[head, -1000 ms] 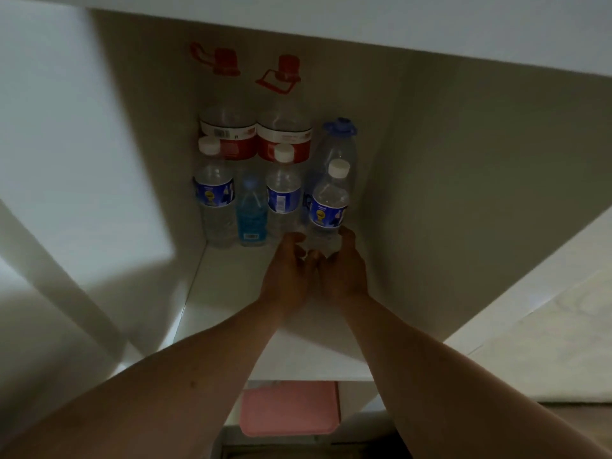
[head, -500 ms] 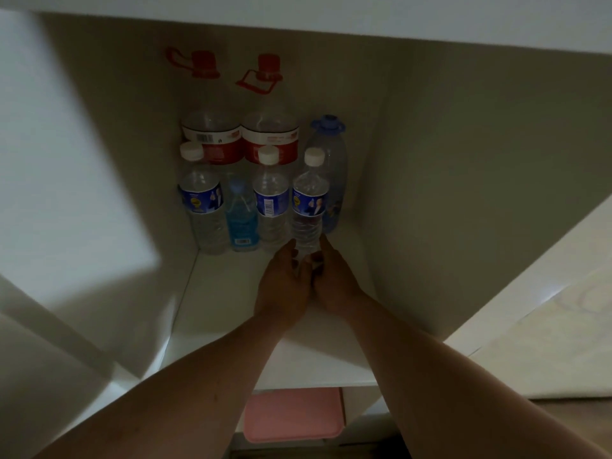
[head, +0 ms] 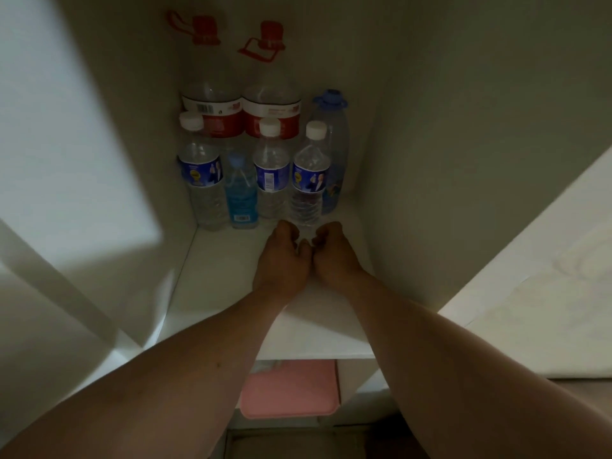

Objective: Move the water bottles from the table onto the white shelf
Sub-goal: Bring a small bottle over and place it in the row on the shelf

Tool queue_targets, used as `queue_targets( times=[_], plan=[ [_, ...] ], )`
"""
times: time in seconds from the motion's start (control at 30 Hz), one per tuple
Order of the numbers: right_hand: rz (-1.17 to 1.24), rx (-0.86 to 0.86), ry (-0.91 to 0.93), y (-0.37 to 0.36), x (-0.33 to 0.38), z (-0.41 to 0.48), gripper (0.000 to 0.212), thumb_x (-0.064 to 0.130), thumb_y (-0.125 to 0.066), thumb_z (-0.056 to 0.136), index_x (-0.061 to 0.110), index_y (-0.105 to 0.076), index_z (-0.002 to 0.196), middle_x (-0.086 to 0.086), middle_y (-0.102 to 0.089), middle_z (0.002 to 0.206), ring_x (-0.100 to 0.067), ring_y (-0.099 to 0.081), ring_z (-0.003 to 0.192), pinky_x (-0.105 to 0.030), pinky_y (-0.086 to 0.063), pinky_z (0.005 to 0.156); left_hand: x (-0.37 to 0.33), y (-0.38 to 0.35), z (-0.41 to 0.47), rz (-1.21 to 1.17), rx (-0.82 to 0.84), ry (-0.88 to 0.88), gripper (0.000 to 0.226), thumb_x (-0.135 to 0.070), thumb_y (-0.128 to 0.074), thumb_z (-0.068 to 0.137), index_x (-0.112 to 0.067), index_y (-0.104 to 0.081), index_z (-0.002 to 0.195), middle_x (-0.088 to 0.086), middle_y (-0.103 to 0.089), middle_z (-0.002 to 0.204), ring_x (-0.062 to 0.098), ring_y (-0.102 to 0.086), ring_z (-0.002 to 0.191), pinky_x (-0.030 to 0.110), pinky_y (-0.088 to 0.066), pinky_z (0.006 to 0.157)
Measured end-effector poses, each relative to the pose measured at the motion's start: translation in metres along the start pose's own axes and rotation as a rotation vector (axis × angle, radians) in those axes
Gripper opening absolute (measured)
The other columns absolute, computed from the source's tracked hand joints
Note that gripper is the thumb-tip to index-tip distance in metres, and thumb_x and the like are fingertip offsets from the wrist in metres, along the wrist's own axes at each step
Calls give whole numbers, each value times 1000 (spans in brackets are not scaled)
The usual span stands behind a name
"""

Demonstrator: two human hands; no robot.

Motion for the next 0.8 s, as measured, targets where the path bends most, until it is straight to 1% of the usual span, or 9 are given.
queue_targets(
  times=[0.13, 0.27, 0.37, 0.43, 0.5, 0.57, 0.63, 0.7, 0.8],
  plan=[
    [-88, -21, 1, 9, 4, -19, 26, 18, -61, 101, 11, -56, 125, -1, -60, 110, -25, -60, 100, -28, -39, 83, -4, -2, -4, 62, 30, -44, 14, -39, -52, 89, -26, -49, 95, 3, -61, 89, 25, -62, 84, 44, -56, 76],
    [-96, 6, -66, 19, -12, -45, 35, 14, -60, 101, 13, -56, 136, -9, -67, 129, -29, -64, 115, -28, -43, 89, -9, -2, -15, 119, 77, -36, 6, -27, -57, 95, -22, -57, 92, 2, -65, 91, 27, -65, 89, 45, -57, 81],
    [45, 65, -165, 27, -17, -70, 65, 20, -68, 100, 21, -35, 156, -8, -64, 131, -23, -63, 113, -28, -45, 88, -28, 6, -39, 35, 101, 31, 15, -27, -61, 102, -22, -59, 88, -2, -67, 86, 23, -67, 87, 36, -55, 76],
    [127, 80, -204, 39, -11, -97, 78, 28, -72, 99, 30, -25, 161, -8, -58, 135, -27, -64, 120, -28, -49, 85, -61, 16, -67, -35, 86, -23, 19, -30, -64, 103, -22, -59, 86, -4, -66, 80, 18, -65, 77, 32, -50, 67],
    [143, 83, -158, 59, -3, -135, 56, 27, -67, 101, 27, -42, 151, -6, -60, 127, -28, -66, 115, -32, -51, 81, -97, 19, -105, -80, 106, -102, 20, -30, -64, 104, -20, -62, 87, -4, -66, 78, 15, -65, 75, 32, -49, 66],
    [18, 113, -61, 81, -2, -180, 23, 16, -61, 97, 16, -65, 120, -7, -71, 106, -26, -70, 93, -37, -55, 74, -125, 8, -152, -114, 192, -160, 23, -30, -63, 105, -19, -63, 85, -3, -66, 76, 14, -65, 74, 33, -51, 65],
    [-58, 150, -53, 103, -27, -226, 14, 9, -60, 93, 10, -70, 102, -13, -76, 95, -30, -72, 85, -38, -56, 72, -141, -20, -198, -111, 338, -214, 25, -30, -61, 106, -22, -62, 82, -3, -66, 73, 9, -64, 69, 28, -50, 61],
    [-143, 134, -116, 134, -79, -266, 15, 17, -66, 95, 8, -72, 105, -9, -75, 92, -24, -70, 81, -34, -54, 72, -149, -65, -237, -44, 532, -261, 25, -34, -61, 106, -23, -63, 84, -6, -67, 73, 6, -64, 68, 26, -48, 61],
    [-198, 24, -351, 198, -186, -332, 25, 38, -71, 94, 22, -70, 113, 4, -72, 102, -17, -70, 88, -35, -60, 78, -141, -148, -281, 91, 823, -280, 19, -38, -65, 103, -27, -65, 88, -14, -70, 77, 2, -64, 70, 31, -52, 72]
  ],
)
Point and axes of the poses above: each hand's wrist, its own z-axis towards the middle knuckle, its own y-axis out of the back of the hand, x = y × z, the point moved 9 cm from there along z, towards the middle knuckle
